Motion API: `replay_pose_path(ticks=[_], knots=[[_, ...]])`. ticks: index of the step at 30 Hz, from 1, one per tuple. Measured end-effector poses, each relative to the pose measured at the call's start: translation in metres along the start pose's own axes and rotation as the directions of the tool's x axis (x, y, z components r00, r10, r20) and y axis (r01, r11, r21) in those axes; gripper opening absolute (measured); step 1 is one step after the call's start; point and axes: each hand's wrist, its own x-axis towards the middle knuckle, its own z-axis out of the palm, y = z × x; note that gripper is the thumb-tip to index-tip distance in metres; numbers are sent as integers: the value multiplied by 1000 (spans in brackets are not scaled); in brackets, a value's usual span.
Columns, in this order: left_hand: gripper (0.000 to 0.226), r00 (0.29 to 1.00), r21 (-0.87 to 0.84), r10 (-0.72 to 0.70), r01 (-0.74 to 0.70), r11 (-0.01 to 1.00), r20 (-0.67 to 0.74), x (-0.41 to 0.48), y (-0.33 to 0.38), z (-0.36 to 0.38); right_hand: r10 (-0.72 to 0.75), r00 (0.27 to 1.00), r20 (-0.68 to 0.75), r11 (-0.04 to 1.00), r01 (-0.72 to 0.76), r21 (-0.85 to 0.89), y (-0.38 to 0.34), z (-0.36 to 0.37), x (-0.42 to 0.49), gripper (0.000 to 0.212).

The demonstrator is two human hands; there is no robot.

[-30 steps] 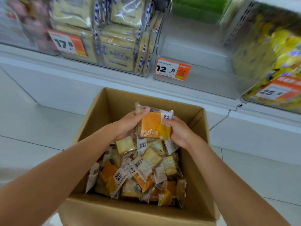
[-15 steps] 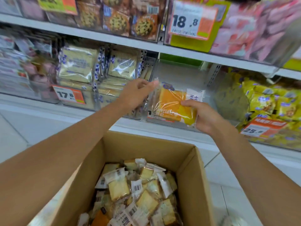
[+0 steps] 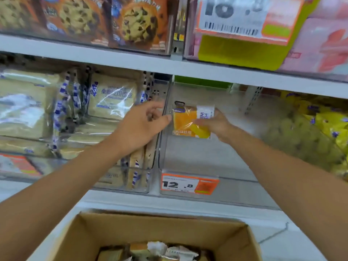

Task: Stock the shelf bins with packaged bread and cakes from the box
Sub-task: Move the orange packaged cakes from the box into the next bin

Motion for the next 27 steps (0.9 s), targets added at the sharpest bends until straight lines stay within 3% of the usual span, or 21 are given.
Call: replay_pose_path(ticks=[2, 3, 6, 10, 11, 13, 15, 17, 18, 22, 25, 27], knots=[[32, 1000, -58, 13, -13, 998, -14, -1, -3, 3, -60, 998, -29, 967, 51, -250, 10, -2, 20, 111], [30, 1000, -73, 14, -16, 997, -22, -1, -5, 4, -69, 997, -34, 961, 58, -269, 15, -2, 27, 115], [40, 999, -94, 15, -19, 995, -44, -1, -13, 5, -93, 995, -43, 991, 89, -100, 7, 4, 18, 120], [35, 998, -80, 20, -25, 997, -57, 0, -15, 6, -56, 994, -92, 996, 49, -75, -10, 8, -5, 105], [37, 998, -77, 25, -30, 997, -59, 0, -16, 6, -96, 984, -152, 989, 78, -124, -12, 7, -10, 108], [40, 998, -91, 22, -27, 996, -55, 0, -15, 7, -305, 920, -245, 894, 188, -408, -13, 1, -18, 110], [46, 998, -121, 6, -13, 993, -63, 0, -15, 7, -526, 844, -102, 652, 324, -686, -12, -2, -23, 96], [51, 997, -129, -3, -8, 992, -79, -1, -14, 8, -579, 803, 143, 410, 438, -800, -8, -1, -17, 85], [50, 997, -129, -1, -9, 992, -83, -1, -14, 8, -562, 796, 225, 339, 470, -815, -6, -1, -12, 83], [38, 997, -113, 9, -17, 993, -76, 0, -17, 8, -505, 817, 280, 380, 501, -777, -2, -2, -1, 84], [35, 997, -116, 20, -29, 993, -76, 0, -14, 10, -520, 808, 277, 311, 481, -820, -2, -5, -5, 90], [35, 997, -107, 23, -31, 994, -72, -1, -12, 9, -532, 813, 238, 340, 462, -819, -5, -7, -14, 89]])
